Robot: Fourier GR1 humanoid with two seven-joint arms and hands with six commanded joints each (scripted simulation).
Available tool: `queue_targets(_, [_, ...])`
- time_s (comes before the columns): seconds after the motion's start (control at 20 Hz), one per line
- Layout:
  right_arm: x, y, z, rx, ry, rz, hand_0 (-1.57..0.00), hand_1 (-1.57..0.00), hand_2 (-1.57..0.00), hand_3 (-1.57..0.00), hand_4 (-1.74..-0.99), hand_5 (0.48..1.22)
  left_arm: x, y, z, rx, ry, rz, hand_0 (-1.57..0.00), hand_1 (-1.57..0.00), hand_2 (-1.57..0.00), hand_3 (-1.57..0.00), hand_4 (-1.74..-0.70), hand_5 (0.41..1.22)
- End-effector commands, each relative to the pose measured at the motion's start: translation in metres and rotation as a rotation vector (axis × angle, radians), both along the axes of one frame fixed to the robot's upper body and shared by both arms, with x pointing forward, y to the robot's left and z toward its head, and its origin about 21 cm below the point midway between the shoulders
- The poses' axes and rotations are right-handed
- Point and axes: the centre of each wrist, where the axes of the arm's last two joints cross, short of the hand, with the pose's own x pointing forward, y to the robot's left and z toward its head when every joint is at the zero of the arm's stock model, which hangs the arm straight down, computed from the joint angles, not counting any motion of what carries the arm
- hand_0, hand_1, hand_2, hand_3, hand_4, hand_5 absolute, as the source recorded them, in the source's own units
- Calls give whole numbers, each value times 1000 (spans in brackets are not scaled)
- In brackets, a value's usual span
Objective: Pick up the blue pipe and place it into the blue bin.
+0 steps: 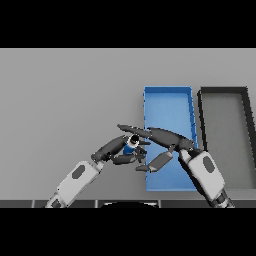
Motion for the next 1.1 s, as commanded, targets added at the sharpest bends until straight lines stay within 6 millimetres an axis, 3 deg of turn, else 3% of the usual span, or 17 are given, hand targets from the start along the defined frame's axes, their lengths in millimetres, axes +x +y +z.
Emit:
queue_targets(0.0, [5,6,0,-3,3,1,1,1,1,1,-1233,528,0,-2,-1,9,7,-7,-1571,-1571,-1571,-1504,-1730,1221])
queue_targets(0.35, [23,39,4,-40,23,60,-14,-36,-68,-11,-1241,516,0,-2,2,3,33,-31,-1571,-1571,-1571,-1474,-1720,1221])
queue_targets(0.4, [27,39,5,-44,22,73,-54,-83,-115,-43,-1268,519,-2,1,-2,-3,33,-39,-1571,-1567,-1571,-1395,-1717,1221])
queue_targets(0.45, [27,45,4,-54,24,91,-138,-166,-193,-106,-1308,523,2,-2,1,-3,-9,-35,-1496,-1393,-1367,-1150,-1630,1221])
queue_targets(0.55, [25,53,5,-64,23,119,-478,-500,-500,-375,-1390,538,3,1,4,155,-61,-1,-993,-895,-875,-736,-1587,1221])
queue_targets(0.6, [26,53,7,-65,16,132,-697,-714,-714,-562,-1453,551,1,2,7,133,-85,8,-879,-828,-796,-667,-1611,1221])
queue_targets(0.65, [25,54,6,-64,30,149,-872,-886,-886,-701,-1503,573,1,1,6,112,-92,-2,-895,-867,-845,-656,-1637,1221])
queue_targets(0.7, [24,55,5,-56,57,156,-1012,-1023,-1023,-828,-1541,604,-1,-2,6,69,-78,-2,-1030,-1008,-990,-623,-1658,1192])
queue_targets(0.8, [23,55,1,-36,93,151,-1213,-1220,-1220,-1096,-1492,706,-4,-3,4,-6,-31,-3,-1225,-1211,-1199,-525,-1688,1203])
queue_targets(0.85, [20,59,-2,-15,97,145,-1285,-1290,-1290,-1191,-1475,809,-3,-1,2,-25,-19,5,-1294,-1283,-1274,-533,-1698,1206])
queue_targets(0.95, [20,58,-5,2,70,129,-1388,-1391,-1391,-1328,-1458,957,-4,1,4,-24,-12,3,-1394,-1386,-1381,-550,-1714,1212])
queue_targets(1.05, [20,58,-2,-4,25,123,-1454,-1456,-1456,-1415,-1459,1052,-1,-2,7,-6,-30,3,-1458,-1453,-1449,-591,-1724,1215])
